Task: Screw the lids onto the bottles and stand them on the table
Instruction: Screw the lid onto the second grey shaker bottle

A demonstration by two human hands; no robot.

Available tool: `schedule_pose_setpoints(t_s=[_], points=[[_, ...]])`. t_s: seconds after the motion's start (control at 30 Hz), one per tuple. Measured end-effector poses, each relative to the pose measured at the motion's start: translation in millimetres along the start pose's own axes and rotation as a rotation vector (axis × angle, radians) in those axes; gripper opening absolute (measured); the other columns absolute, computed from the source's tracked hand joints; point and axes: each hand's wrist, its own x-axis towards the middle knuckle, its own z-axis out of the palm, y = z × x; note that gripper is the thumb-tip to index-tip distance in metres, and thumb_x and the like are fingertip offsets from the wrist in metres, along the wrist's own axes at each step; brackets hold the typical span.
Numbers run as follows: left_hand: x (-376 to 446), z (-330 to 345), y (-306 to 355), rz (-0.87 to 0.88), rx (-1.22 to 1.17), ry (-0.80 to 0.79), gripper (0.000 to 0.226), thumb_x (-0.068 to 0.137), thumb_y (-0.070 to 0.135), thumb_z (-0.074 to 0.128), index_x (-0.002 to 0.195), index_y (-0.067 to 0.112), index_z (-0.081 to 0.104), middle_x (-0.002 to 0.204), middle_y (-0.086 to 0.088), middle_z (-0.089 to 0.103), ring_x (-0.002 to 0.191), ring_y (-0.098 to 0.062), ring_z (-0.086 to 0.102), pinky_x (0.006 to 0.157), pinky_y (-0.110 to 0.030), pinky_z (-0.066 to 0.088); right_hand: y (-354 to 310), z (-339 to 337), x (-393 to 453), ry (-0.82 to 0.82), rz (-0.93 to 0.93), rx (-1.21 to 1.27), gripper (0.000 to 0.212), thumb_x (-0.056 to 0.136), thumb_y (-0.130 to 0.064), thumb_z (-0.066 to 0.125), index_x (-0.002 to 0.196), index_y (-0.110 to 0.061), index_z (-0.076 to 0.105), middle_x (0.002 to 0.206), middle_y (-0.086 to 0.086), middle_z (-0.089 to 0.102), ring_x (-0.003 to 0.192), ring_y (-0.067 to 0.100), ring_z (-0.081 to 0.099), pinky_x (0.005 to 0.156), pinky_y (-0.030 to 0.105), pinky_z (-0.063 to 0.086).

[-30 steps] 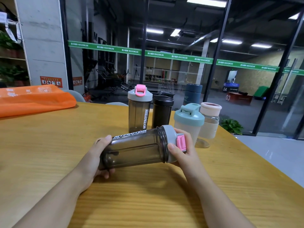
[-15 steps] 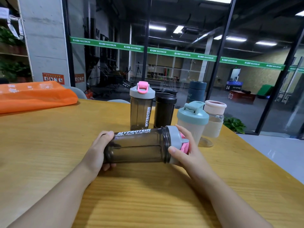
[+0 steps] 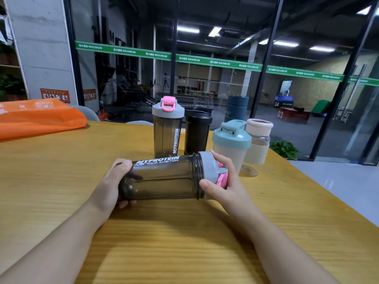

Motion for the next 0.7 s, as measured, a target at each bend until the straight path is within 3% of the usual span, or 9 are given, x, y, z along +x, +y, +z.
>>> schedule_pose_setpoints(t_s=[0.17,0.3,0.37,0.43,0.53,0.6,0.7], points=[[-4,1,4,0.079,-0.028,-0.012,0.048,0.063,0.054,0.056,0.097,0.021,0.055,0.086,-0.011,0.06,0.055,-0.027,0.05,0.036,-0.026,0.035,6,1,4,0.006,0.058,0.045,0.061,0.059,-0.054,0.073,0.114,-0.061,0.047,0.126,0.032,0.047,0.114,0.048,0.048,0.095,0.058,0.046],[-5,2,6,0.08,-0.074,-0.059,0.04,0.058,0.055,0.061,0.093,0.036,0.061,0.085,-0.005,0.065,0.064,-0.021,0.059,0.057,-0.035,0.046,7,-1,7,0.031,0.098,0.041,0.062,0.059,-0.058,0.071,0.116,-0.056,0.048,0.122,0.026,0.053,0.108,0.041,0.057,0.091,0.058,0.049],[-4,2,5,0.094,-0.098,-0.084,0.046,0.052,0.054,0.07,0.095,0.037,0.062,0.092,-0.005,0.066,0.071,-0.019,0.064,0.063,-0.038,0.05,7,-5,8,0.012,0.132,0.064,0.06,0.069,-0.053,0.071,0.124,-0.045,0.047,0.116,0.015,0.061,0.098,0.025,0.067,0.085,0.056,0.054],[-3,1,5,0.12,-0.114,-0.111,0.067,0.04,0.058,0.083,0.101,0.038,0.062,0.093,-0.003,0.068,0.077,-0.017,0.068,0.065,-0.032,0.056,2,-5,7,-0.001,0.17,0.14,0.047,0.085,-0.038,0.066,0.127,-0.033,0.047,0.109,0.002,0.064,0.083,0.011,0.069,0.075,0.051,0.058],[-2,1,3,0.074,-0.191,-0.124,0.087,0.036,0.05,0.087,0.117,0.04,0.057,0.099,0.0,0.069,0.086,-0.019,0.069,0.078,-0.037,0.056,-2,-5,7,0.008,0.196,0.163,0.045,0.081,-0.039,0.06,0.124,-0.031,0.048,0.106,-0.002,0.064,0.079,0.009,0.068,0.071,0.051,0.058],[-2,0,1,-0.002,-0.224,-0.112,0.085,0.041,0.043,0.082,0.12,0.032,0.053,0.105,-0.007,0.066,0.087,-0.022,0.067,0.087,-0.047,0.049,-4,-4,6,0.004,0.198,0.149,0.046,0.078,-0.044,0.058,0.121,-0.033,0.049,0.105,-0.002,0.064,0.08,0.01,0.068,0.071,0.05,0.058],[-3,0,-1,-0.078,-0.167,-0.145,0.095,0.038,0.053,0.084,0.117,0.01,0.054,0.089,-0.01,0.071,0.078,-0.019,0.069,0.088,-0.048,0.049,-6,-6,5,-0.005,0.2,0.136,0.053,0.071,-0.05,0.058,0.121,-0.036,0.048,0.11,0.0,0.062,0.089,0.015,0.068,0.071,0.049,0.058]])
